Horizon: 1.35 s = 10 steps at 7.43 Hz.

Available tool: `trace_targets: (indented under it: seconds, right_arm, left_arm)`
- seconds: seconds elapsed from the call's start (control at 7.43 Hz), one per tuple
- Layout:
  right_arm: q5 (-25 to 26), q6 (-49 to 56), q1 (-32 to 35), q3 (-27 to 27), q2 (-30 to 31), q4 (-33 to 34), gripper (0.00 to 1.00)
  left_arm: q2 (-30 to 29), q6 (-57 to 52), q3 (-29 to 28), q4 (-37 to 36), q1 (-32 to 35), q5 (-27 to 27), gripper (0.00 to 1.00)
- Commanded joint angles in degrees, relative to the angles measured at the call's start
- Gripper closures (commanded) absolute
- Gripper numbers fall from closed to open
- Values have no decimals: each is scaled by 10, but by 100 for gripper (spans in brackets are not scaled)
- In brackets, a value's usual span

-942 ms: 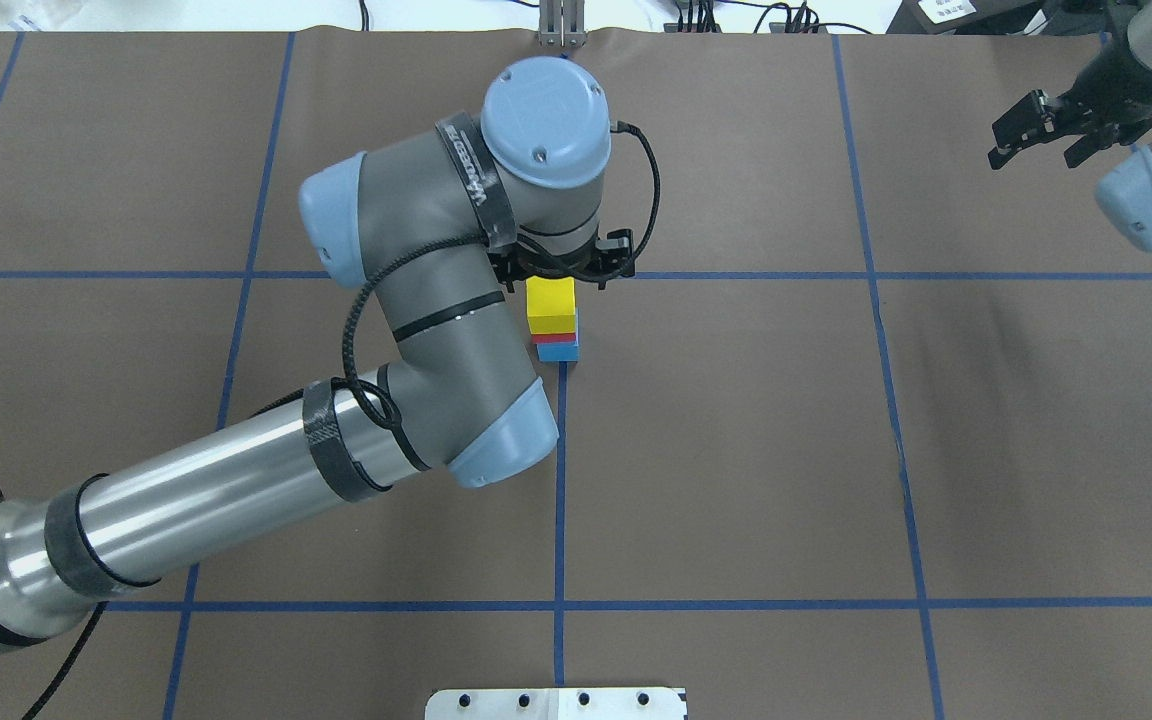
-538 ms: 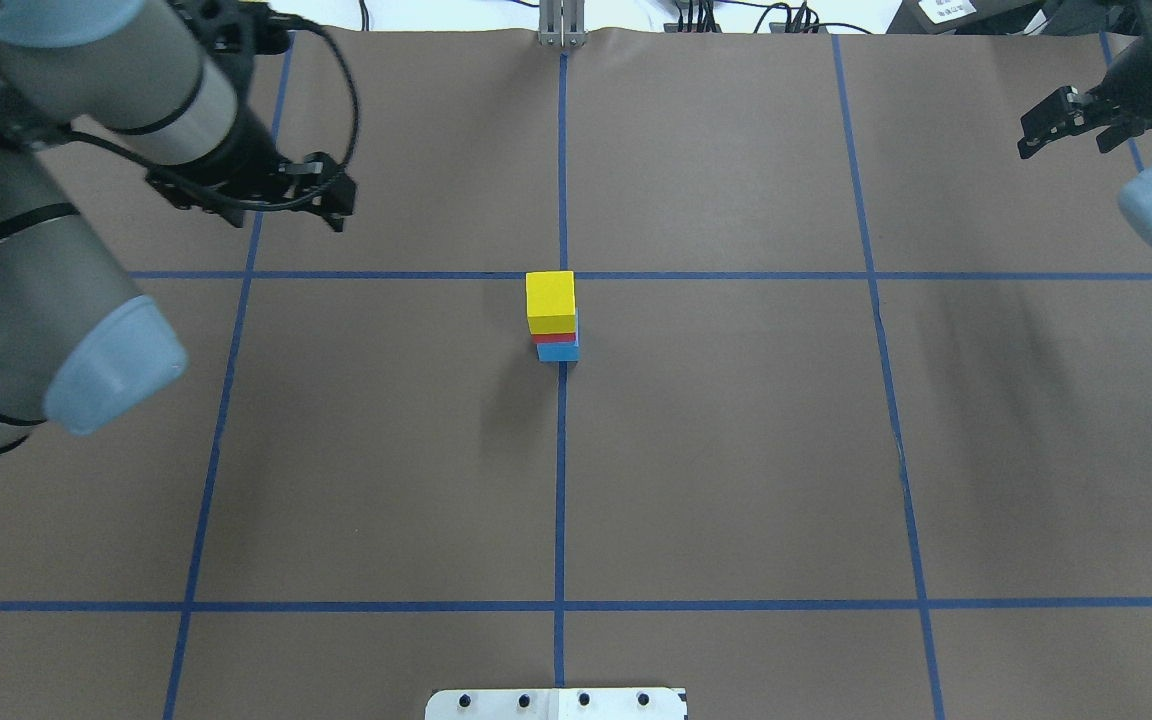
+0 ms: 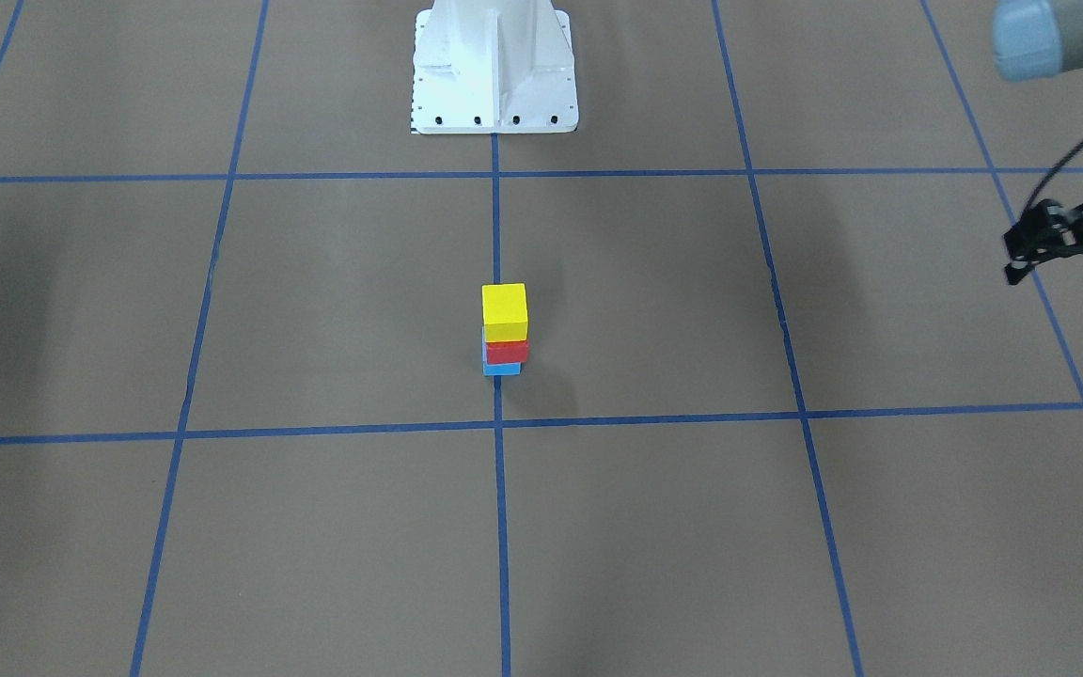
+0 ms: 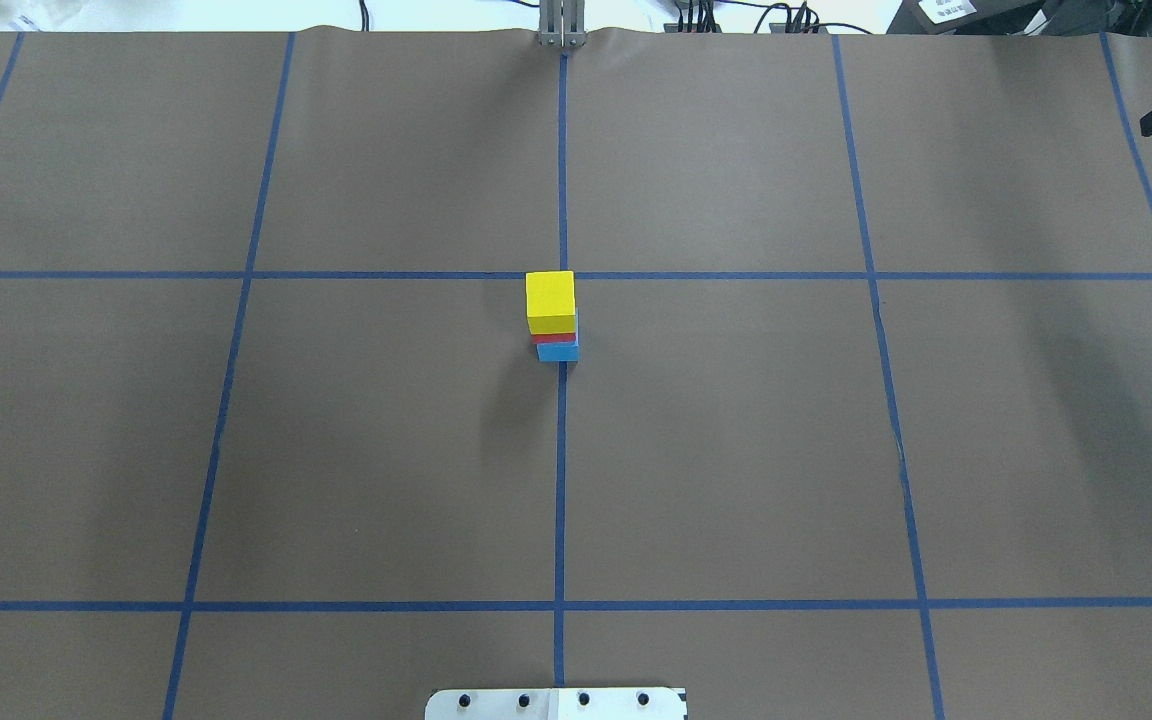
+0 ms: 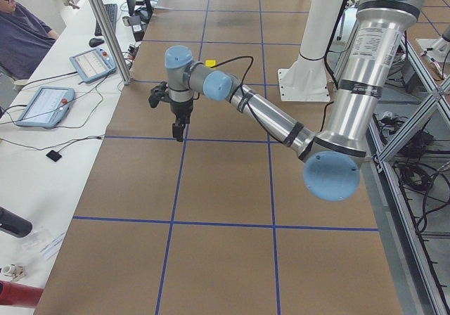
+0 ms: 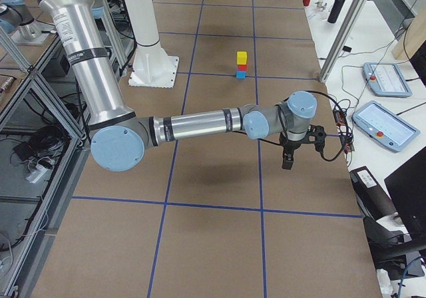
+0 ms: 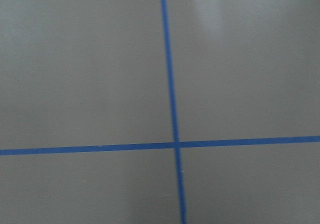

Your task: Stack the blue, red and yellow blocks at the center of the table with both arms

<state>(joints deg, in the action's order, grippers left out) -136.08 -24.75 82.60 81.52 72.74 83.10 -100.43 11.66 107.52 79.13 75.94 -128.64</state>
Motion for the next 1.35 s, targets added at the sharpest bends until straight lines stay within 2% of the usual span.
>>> trace_targets:
  seconds: [0.0,0.13,0.27,0.54,0.67,1.08,1.21]
  right_arm:
    - [-49,18,47,11,50,6,1]
    - [-62,37,63,22,79,5,1]
    - [-67,50,67,60,119,5,1]
    - [-35,51,63,100,170,2,1]
    - [-27,51,63,99,172,4,1]
    - [-28,51,63,94,166,10,1]
    - [-28,51,63,98,167,17,1]
  left_arm:
    - [45,-177,-70,12,105,-29,0]
    - [45,-183,-131,20,125,-29,0]
    - [46,-183,-170,78,127,-29,0]
    - [51,-182,-257,150,128,-27,0]
    - [45,-179,-263,159,134,-28,0]
    - [67,-116,-188,151,151,-31,0]
    - [80,-99,-175,155,150,-53,0]
